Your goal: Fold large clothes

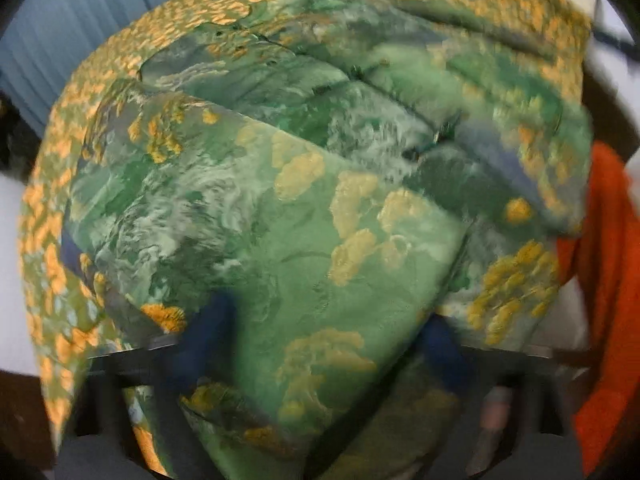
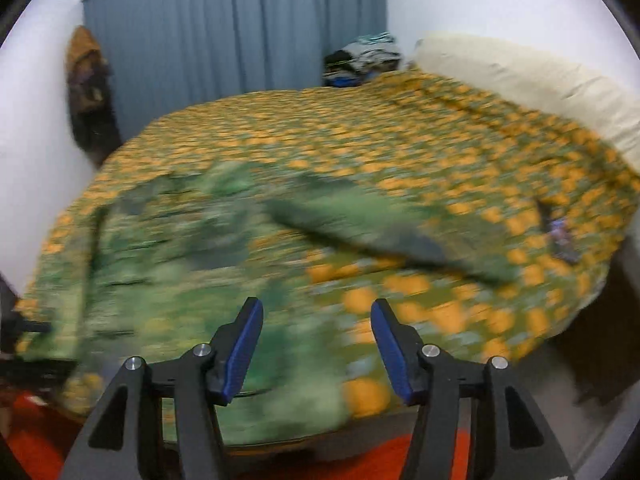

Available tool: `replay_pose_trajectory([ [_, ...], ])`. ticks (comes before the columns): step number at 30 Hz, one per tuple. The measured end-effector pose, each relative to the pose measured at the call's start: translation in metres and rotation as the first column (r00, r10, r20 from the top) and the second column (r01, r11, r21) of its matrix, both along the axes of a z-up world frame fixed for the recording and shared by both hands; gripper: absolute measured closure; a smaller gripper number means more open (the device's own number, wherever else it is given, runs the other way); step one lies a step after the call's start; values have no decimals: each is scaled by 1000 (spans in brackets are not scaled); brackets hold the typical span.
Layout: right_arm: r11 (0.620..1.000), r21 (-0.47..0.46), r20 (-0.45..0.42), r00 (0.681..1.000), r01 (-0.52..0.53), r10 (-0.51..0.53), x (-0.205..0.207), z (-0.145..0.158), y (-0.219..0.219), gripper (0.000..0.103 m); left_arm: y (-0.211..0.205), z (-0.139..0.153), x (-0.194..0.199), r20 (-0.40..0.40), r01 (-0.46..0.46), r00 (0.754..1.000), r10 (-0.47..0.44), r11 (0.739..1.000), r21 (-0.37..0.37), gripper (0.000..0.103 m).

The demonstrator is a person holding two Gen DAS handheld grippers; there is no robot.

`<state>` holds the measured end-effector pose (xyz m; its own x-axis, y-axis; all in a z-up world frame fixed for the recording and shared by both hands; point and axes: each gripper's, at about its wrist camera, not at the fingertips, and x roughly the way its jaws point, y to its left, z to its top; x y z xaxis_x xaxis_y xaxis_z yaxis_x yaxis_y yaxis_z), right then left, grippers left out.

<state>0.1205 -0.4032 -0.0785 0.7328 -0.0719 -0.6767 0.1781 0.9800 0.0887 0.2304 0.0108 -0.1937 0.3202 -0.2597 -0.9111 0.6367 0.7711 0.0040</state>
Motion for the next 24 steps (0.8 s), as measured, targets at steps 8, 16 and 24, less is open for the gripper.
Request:
replay_pose_trajectory([
  [8,989,-63,51,989,-137,141,-4,14,69,46,85,97,11,49,-242,963,265,931,-273,95],
  [16,987,-56,60,986,-154,157,-6,18,75,46,286,160,33,181,-695,617,766,638,-331,79],
  [24,993,-39,-43,993,-112,110,9,-3,30,42,343,110,-18,88,-857,410,908,417,-301,46],
])
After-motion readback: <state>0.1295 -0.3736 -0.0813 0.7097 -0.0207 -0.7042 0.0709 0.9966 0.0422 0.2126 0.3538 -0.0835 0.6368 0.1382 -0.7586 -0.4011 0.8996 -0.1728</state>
